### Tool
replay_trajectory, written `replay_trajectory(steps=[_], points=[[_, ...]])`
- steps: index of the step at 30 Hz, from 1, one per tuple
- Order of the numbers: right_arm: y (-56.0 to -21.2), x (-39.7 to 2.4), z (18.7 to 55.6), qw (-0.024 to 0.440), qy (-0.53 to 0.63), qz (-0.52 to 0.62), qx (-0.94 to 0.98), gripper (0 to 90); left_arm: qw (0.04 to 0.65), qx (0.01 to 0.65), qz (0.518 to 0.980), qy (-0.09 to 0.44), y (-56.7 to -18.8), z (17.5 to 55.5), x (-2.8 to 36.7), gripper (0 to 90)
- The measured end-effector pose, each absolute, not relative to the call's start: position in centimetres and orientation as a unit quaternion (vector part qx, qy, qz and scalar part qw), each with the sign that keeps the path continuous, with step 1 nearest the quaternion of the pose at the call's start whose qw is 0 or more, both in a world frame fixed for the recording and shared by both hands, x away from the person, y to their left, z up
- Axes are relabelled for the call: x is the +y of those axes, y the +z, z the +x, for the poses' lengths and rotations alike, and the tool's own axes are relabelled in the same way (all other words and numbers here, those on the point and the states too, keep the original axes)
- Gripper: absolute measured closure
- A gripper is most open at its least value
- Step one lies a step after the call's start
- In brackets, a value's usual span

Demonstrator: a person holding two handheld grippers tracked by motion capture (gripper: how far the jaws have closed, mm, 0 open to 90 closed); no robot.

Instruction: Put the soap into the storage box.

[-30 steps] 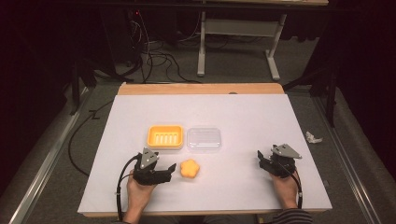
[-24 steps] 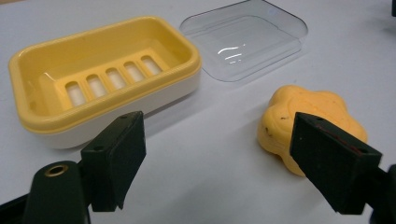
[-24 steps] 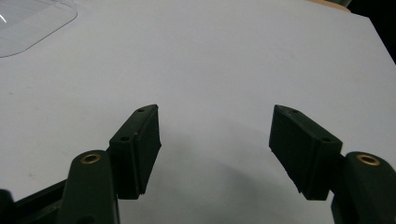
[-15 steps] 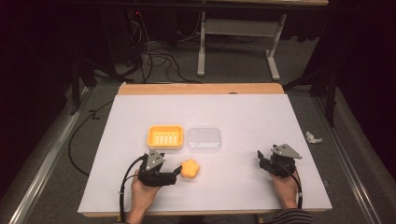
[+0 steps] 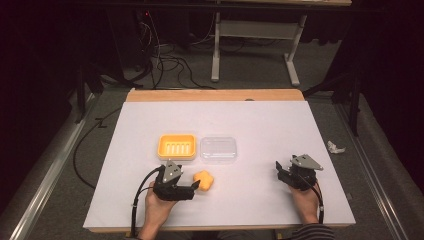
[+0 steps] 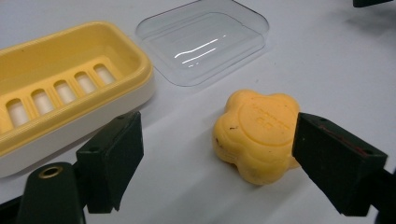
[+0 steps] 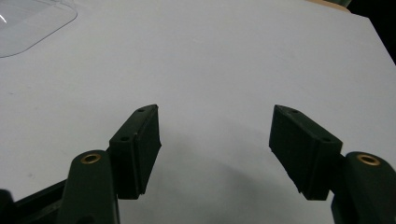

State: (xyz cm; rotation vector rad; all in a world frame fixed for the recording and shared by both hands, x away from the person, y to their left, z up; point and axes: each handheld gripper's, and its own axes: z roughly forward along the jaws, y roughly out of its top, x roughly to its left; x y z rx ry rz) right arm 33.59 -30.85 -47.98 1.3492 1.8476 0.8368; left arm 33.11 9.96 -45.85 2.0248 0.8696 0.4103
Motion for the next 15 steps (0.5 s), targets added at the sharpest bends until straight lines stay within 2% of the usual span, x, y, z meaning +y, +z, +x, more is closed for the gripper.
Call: replay_trajectory(steps=[15], points=[[-48.0,-30.9,33.6,0.346,0.322,0.519,0.712,34.2,0.428,0.334,0.826,0.152,-46.2,33.2,8.5,15.3]])
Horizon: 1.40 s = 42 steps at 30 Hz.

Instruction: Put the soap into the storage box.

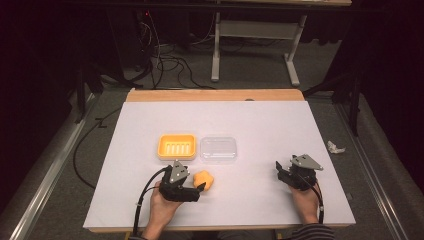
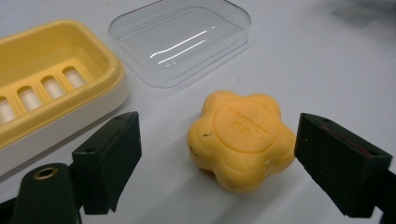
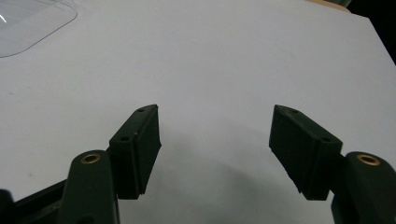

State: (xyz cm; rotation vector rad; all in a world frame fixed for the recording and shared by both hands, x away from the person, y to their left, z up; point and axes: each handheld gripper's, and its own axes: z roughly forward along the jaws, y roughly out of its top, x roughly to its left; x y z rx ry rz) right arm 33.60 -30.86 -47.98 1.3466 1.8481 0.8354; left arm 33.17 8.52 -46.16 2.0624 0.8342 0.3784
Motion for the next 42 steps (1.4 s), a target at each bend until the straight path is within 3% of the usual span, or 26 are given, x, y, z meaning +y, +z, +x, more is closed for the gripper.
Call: replay_trajectory(steps=[42], points=[[-48.0,-30.9,33.6,0.345,0.324,0.52,0.711,34.0,0.385,0.324,0.852,0.141,-48.4,34.1,5.2,16.0]])
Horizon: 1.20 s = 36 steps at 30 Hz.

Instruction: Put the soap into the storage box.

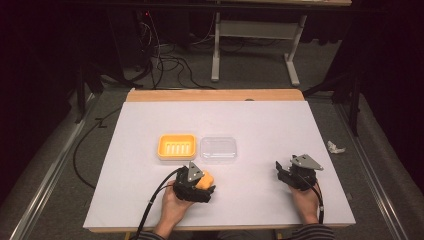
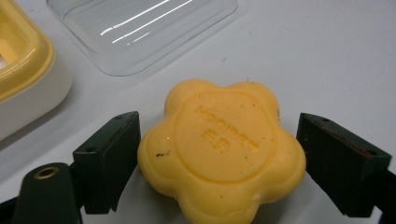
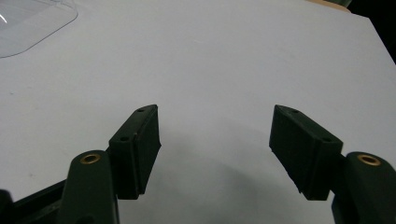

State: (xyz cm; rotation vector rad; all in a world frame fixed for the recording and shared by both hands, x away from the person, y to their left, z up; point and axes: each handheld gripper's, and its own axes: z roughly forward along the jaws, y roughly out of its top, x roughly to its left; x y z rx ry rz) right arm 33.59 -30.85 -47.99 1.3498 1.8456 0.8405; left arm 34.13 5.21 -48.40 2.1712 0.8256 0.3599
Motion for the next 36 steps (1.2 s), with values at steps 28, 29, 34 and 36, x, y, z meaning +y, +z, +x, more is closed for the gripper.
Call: replay_trajectory(steps=[28,29,34,36], points=[[-47.98,-30.85,33.6,0.346,0.323,0.518,0.713,33.9,0.379,0.328,0.852,0.153,-48.48,33.92,4.96,25.9],[-47.99,-30.86,33.6,0.347,0.324,0.517,0.712,33.9,0.379,0.327,0.852,0.155,-48.48,33.89,4.95,25.9],[-47.98,-30.85,33.59,0.346,0.322,0.519,0.712,33.9,0.376,0.328,0.853,0.156,-48.34,33.93,5.04,26.0],[-47.98,-30.85,33.59,0.346,0.322,0.519,0.712,33.9,0.375,0.329,0.852,0.159,-48.2,33.92,5.21,26.0]])
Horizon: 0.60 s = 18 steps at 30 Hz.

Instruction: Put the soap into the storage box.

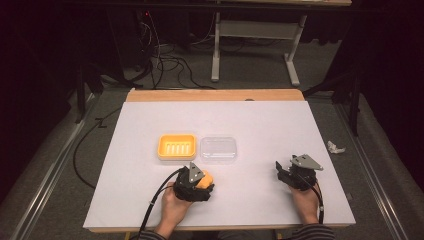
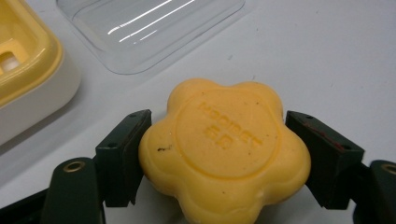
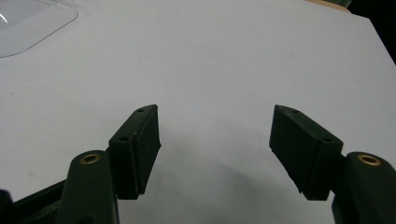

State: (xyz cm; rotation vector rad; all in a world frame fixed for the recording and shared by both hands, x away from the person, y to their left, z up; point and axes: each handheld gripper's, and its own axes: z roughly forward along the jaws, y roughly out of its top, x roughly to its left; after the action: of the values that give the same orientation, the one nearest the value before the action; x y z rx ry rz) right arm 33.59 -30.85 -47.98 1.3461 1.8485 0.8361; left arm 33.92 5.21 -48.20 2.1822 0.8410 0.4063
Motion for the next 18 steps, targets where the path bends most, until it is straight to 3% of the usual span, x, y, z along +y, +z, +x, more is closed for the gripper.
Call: replay_trajectory(steps=[18], points=[[-48.0,-30.8,33.6,0.346,0.321,0.518,0.713,33.9,0.391,0.331,0.844,0.16,-46.6,33.8,6.8,26.1]])
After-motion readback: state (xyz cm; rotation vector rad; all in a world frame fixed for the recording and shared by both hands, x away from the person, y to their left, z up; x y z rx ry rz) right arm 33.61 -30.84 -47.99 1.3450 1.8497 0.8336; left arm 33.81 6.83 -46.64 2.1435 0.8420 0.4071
